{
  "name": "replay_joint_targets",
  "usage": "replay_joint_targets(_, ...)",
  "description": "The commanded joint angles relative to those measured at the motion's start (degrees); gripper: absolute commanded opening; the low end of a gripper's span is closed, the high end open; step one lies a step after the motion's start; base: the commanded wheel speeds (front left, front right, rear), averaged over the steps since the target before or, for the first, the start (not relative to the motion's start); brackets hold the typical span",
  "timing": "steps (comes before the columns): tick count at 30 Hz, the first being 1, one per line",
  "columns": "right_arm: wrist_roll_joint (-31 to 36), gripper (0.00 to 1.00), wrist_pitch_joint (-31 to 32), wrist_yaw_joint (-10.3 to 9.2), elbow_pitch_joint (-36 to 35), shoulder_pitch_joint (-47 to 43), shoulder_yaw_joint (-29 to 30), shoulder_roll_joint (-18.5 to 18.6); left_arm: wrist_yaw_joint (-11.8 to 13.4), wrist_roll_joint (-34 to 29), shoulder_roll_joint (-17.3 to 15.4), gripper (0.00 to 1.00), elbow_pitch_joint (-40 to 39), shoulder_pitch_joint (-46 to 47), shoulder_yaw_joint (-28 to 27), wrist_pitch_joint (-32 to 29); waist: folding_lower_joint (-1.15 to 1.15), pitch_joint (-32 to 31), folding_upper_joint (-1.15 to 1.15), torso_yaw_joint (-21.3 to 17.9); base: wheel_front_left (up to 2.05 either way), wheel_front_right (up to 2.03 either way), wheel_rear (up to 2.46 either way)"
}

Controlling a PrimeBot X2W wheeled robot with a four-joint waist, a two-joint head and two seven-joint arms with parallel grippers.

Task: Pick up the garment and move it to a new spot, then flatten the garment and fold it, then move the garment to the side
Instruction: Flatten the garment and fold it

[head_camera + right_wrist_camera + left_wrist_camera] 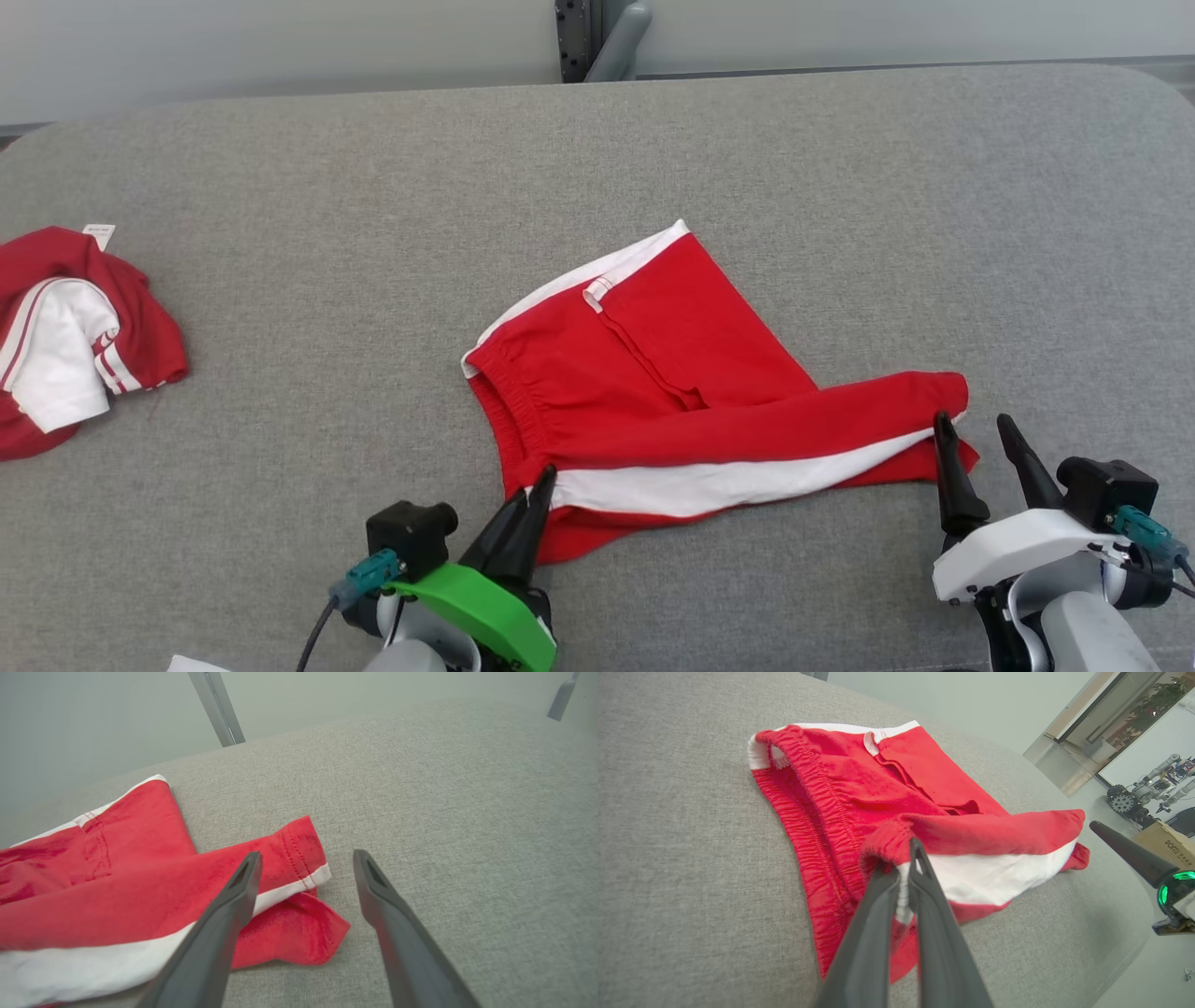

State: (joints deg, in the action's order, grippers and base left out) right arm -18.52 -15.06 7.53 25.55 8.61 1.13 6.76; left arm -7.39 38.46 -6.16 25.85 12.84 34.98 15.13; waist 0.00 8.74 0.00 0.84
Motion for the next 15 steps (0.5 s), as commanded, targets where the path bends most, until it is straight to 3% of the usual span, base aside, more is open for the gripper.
replay_joint_targets(1,0.08,1.00,-0.16,-0.08,-0.35,0.96,0.03,0.05,-0.15,-0.83,-0.06,0.00,0.58,1.27,-0.99,0.02,0.00,0.65,0.00,-0.45,0.00,0.00,0.00)
replay_joint_targets(12,0.21,1.00,-0.16,-0.08,-0.38,2.35,0.05,-0.04,-0.15,-10.58,-0.07,0.03,6.51,6.14,-10.92,0.02,0.00,2.77,0.00,-1.94,0.00,0.00,0.00)
replay_joint_targets(14,0.31,1.00,-0.16,-0.08,-0.08,2.47,-0.10,-0.15,-0.15,-11.74,-0.01,0.47,9.31,6.53,-11.41,0.01,0.00,2.56,0.00,-2.32,0.00,0.00,0.00)
replay_joint_targets(15,0.30,1.00,-0.16,-0.08,0.06,2.50,-0.12,-0.27,-0.14,-12.19,0.01,1.00,10.63,6.73,-11.95,0.02,0.00,2.36,0.00,-2.50,0.00,0.00,0.00)
